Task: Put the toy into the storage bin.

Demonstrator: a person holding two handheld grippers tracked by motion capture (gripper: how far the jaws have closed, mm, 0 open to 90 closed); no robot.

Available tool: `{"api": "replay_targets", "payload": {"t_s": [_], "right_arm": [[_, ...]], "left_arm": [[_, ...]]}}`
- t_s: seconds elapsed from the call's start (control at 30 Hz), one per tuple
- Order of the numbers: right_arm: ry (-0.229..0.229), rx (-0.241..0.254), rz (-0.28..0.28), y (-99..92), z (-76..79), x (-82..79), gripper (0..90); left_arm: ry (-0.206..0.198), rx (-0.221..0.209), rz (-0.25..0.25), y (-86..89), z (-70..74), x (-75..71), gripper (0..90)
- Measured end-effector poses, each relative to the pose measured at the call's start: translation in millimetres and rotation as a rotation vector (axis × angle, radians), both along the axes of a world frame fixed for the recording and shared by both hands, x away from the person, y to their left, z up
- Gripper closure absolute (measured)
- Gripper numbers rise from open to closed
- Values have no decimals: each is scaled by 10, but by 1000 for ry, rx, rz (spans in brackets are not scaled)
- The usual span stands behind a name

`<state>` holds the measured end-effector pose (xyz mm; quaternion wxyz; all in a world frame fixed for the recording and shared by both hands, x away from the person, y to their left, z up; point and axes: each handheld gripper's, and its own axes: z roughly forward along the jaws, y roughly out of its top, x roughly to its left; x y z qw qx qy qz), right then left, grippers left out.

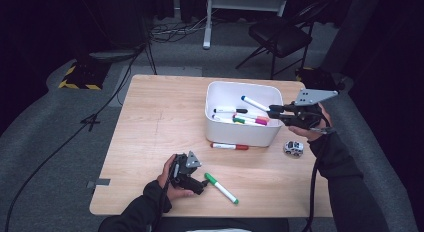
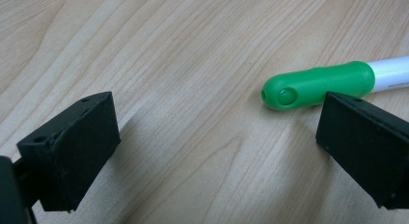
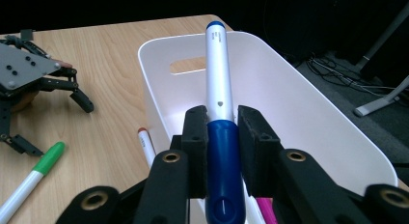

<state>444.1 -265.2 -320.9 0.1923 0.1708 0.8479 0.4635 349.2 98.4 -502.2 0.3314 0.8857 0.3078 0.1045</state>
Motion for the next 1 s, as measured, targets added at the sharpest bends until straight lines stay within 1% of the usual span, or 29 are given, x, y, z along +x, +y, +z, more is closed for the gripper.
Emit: {"api": "replay_targets", "payload": {"t_s": [0.03,0.13,0.17,0.23,0.27,0.33,0.37,0.4,0.5,0.57,0.63,0.73,0.77,0.93,0.97,1.0], "right_arm": [[-3,-4,6,20,-1,36,747],[12,-24,0,85,-6,135,747],[12,-24,0,85,-6,135,747],[25,-35,3,131,-14,226,747],[45,-49,6,178,-17,309,747],[49,-66,8,205,-22,359,747],[55,-80,8,221,-30,393,747],[61,-91,11,238,-42,424,747],[85,-150,3,279,-92,508,747],[102,-192,6,303,-131,547,747],[120,-219,8,324,-168,575,746],[137,-238,6,343,-206,589,746],[152,-270,13,355,-247,610,746],[195,-326,3,352,-314,624,745],[201,-329,2,350,-322,622,743],[196,-342,-2,342,-321,626,743]], "left_arm": [[0,0,0,0,0,0,17],[-1,-1,0,0,-1,1,16],[-1,-1,0,0,-1,1,16],[-8,-7,1,-7,-6,4,16],[-8,-8,1,-6,-6,4,16],[-9,-4,-2,-5,-5,5,16],[11,-1,15,-5,-3,-11,16],[13,-2,15,-6,-4,-12,16],[14,-6,18,-8,-5,-13,16],[14,-4,16,-7,-4,-12,16],[13,-3,16,-7,-4,-12,16],[13,-3,16,-7,-5,-12,16],[13,-3,16,-7,-5,-12,16],[14,-3,16,-7,-4,-12,16],[13,-3,15,-7,-5,-12,16],[13,-4,15,-7,-5,-12,16]]}}
